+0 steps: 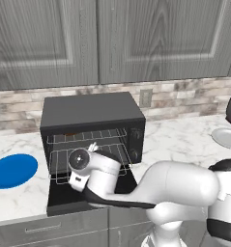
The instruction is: Open the toaster oven door. Place the hotdog bun on the top rack in the toaster oven and place the steak on the bottom rack.
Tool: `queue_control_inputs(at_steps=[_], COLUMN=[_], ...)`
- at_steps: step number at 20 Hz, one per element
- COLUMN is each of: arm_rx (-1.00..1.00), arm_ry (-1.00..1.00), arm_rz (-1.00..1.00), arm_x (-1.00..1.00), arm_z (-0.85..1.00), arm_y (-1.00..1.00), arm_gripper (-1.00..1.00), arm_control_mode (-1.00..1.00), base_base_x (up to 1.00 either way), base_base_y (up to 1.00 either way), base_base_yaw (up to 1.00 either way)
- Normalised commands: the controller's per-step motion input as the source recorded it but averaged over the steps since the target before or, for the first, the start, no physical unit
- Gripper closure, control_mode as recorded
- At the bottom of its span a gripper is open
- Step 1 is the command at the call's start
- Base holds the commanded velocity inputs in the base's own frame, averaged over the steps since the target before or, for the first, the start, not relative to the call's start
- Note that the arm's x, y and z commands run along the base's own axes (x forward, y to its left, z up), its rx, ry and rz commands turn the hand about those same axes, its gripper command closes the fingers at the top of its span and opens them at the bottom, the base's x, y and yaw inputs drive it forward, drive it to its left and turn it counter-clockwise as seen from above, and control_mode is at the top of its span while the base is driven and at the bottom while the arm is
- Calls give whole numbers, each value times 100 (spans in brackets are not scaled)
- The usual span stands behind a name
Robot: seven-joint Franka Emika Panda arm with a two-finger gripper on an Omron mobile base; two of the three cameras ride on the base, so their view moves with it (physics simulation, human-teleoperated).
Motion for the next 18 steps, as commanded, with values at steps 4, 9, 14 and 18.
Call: queue_control_inputs(at_steps=[4,9,14,18], arm_rx=[4,1,0,1], arm_ry=[-5,-21,-24,1], arm_rz=[0,1,2,-3], arm_x=[31,42,10,-62], arm_z=[0,2,0,42], arm_y=[0,0,0,23], arm_gripper=[-100,-100,-100,-100], arm_control_mode=[-100,-100,-100,-100], base_base_x=[0,0,0,0], base_base_y=[0,0,0,0], base_base_yaw=[0,0,0,0])
